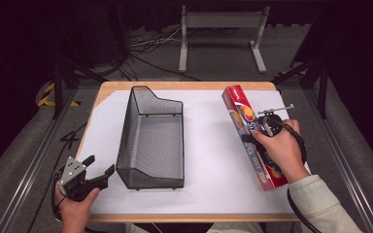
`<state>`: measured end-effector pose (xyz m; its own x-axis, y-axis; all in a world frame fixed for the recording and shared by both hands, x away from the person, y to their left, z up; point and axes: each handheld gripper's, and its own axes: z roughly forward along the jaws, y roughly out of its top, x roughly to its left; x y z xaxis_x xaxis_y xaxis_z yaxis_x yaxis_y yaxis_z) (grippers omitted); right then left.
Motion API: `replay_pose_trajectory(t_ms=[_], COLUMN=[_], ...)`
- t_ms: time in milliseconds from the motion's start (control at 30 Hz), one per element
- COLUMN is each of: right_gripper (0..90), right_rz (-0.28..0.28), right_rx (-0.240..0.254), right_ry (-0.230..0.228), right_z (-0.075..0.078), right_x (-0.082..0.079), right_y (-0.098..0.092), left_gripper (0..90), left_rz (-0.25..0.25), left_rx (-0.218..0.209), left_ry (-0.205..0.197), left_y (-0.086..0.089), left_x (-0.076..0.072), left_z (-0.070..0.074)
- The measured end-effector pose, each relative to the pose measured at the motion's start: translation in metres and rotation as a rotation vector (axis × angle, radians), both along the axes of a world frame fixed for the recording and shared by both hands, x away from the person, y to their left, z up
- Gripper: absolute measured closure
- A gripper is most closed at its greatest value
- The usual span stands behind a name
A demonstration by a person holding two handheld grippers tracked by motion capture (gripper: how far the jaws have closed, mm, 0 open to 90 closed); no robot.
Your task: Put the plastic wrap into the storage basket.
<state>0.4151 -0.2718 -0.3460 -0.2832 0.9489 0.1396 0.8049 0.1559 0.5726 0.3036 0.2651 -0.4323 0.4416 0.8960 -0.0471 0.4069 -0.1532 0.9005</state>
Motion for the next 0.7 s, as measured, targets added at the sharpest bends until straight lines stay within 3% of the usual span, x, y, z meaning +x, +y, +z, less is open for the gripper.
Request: replay_pose_trajectory(t_ms=[367,700], right_gripper=[39.9,39.7], right_rz=[0.021,0.102], right_rx=[0.022,0.028], right_ry=[-0.024,-0.047], right_z=[0.015,0.033], right_x=[-0.006,-0.007], right_y=[0.008,0.038], left_gripper=[20.9,21.0], left_rz=[0.003,0.012], left_rx=[0.016,0.014], left_ry=[-0.002,-0.002], left_y=[0.000,0.002], left_x=[-0.001,-0.004], left_z=[0.000,0.000])
